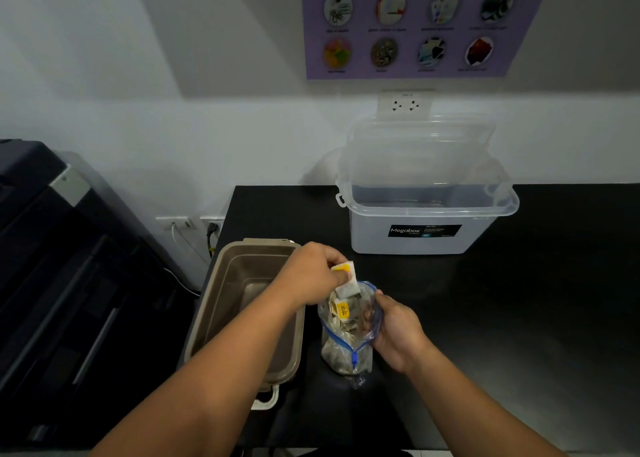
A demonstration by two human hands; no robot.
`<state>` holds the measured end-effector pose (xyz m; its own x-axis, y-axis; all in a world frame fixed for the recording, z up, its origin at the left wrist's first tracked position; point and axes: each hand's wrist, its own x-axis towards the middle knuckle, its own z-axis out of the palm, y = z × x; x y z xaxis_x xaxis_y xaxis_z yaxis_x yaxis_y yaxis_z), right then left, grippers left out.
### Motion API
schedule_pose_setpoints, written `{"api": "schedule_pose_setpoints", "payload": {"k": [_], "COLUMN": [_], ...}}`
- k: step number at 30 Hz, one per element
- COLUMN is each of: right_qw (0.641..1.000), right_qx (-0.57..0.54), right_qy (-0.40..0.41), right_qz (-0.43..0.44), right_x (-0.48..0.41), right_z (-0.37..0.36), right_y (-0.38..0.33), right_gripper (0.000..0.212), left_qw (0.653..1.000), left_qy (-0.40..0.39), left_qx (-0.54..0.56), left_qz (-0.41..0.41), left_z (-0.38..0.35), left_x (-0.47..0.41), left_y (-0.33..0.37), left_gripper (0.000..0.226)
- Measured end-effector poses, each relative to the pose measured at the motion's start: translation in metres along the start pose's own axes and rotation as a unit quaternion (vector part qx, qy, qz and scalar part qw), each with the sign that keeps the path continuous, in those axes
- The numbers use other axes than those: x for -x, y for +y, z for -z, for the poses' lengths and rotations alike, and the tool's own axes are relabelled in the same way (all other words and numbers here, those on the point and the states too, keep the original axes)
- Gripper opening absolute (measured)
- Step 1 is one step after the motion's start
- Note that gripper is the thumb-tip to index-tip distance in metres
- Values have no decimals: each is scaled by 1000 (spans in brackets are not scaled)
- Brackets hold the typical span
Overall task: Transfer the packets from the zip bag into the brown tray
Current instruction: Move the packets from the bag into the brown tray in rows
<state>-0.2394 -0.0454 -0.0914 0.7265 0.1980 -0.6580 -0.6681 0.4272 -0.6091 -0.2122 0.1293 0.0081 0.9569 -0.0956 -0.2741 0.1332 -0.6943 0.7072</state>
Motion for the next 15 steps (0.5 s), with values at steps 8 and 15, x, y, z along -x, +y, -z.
{"api": "schedule_pose_setpoints", "payload": {"k": [8,15], "right_qw": [1000,1000], "right_qx": [5,19], "right_qy": [8,15], "right_qz": [-8,1], "right_x": [0,1], "right_z": [-1,-1], "right_y": [-1,-4], "right_gripper": [39,40], "left_qw": [996,981], "left_qy": [16,-69], "left_qx": [85,-180], "left_qz": [27,1], "left_z": [26,-17], "left_x": [0,-13], "left_y": [0,21], "left_gripper": [15,17]}}
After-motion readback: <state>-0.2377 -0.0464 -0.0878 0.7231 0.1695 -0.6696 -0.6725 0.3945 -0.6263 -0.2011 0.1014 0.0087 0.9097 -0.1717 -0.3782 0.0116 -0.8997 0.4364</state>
